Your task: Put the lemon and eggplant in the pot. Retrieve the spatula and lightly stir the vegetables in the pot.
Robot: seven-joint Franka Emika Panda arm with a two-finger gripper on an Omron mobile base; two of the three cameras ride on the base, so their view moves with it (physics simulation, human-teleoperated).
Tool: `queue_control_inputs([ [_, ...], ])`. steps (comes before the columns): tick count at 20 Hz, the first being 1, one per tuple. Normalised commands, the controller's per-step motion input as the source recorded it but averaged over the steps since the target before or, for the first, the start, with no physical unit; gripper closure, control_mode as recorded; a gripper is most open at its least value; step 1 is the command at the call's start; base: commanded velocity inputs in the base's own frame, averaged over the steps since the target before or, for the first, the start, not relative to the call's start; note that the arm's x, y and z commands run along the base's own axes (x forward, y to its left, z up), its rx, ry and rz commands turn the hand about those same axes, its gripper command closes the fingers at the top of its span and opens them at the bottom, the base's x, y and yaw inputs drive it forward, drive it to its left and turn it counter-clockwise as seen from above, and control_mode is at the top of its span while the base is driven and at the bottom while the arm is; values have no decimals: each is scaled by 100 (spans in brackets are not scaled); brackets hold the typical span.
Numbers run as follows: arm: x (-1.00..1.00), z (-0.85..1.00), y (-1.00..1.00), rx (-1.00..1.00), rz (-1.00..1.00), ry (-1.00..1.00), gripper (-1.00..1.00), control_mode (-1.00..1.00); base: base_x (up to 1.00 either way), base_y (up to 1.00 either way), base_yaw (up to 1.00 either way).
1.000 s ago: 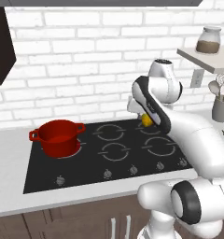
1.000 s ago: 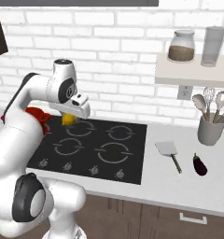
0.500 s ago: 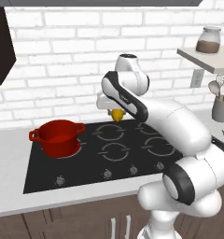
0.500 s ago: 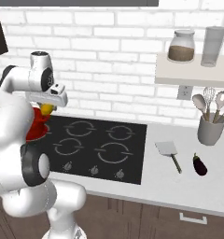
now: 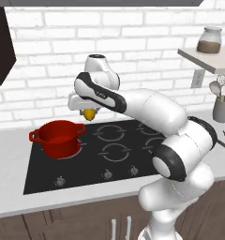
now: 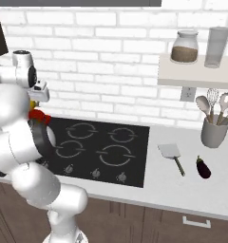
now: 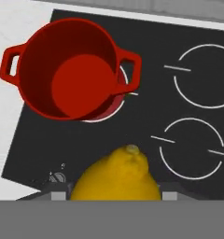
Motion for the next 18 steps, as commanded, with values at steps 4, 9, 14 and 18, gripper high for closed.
queue_control_inputs([
  [4, 49, -4, 91, 0, 14, 3, 100, -100, 0, 0, 0],
  [9, 55, -46, 64, -5, 7, 2, 100, -100, 0, 0, 0],
  [14, 52, -59, 44, -7, 0, 0, 100, -100, 0, 0, 0],
  [18, 47, -47, 42, -5, 0, 0, 100, -100, 0, 0, 0],
])
